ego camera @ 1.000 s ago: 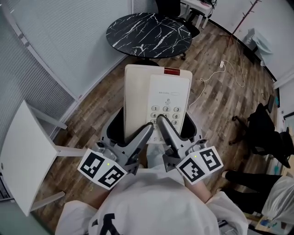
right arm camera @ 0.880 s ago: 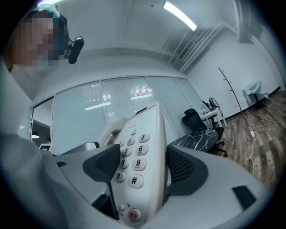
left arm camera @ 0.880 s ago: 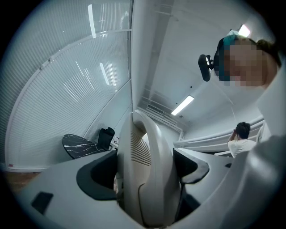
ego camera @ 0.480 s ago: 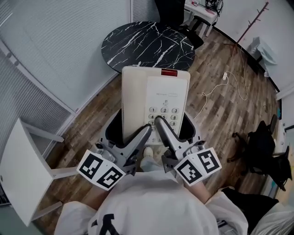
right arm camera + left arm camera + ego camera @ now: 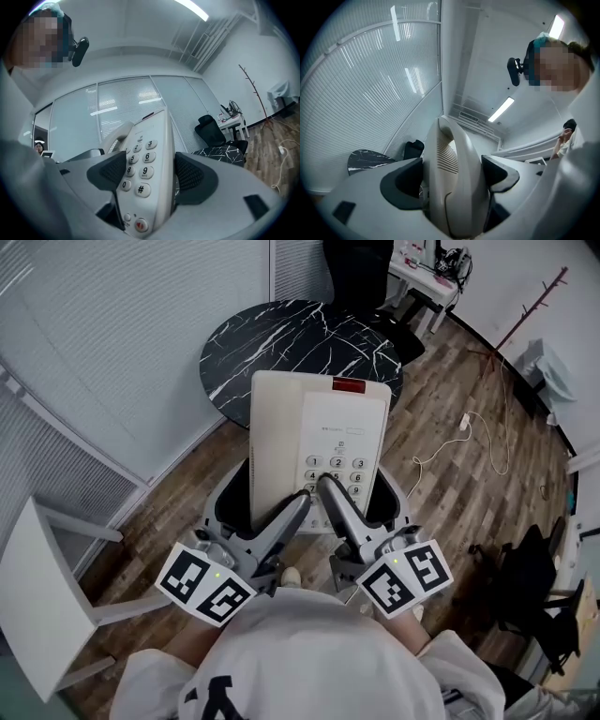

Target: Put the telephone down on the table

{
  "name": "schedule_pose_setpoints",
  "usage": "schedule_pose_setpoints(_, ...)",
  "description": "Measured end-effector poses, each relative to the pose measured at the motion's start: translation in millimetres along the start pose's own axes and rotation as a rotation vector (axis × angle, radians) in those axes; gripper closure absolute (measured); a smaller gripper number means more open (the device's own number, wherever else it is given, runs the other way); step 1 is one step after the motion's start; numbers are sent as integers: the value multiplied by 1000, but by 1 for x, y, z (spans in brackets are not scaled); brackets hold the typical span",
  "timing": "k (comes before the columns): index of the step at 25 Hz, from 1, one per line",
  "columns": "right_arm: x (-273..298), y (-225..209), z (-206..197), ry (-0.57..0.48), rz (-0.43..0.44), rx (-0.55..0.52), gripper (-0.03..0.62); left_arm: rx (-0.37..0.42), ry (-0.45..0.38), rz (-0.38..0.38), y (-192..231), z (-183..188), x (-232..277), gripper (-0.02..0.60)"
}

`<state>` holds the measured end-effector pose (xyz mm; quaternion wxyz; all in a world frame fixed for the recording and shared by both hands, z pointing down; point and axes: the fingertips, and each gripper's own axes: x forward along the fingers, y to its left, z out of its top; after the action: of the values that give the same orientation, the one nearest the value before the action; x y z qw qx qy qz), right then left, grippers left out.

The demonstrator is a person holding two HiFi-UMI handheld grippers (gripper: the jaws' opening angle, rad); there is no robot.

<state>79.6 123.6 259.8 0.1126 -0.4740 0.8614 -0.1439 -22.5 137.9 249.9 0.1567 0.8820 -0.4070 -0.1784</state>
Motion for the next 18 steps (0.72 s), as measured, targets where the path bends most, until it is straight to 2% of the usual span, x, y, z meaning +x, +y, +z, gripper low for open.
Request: schedule_pose_setpoints(18, 51, -34, -5, 28, -2, 26, 258, -14, 19, 32, 44, -2, 43, 187)
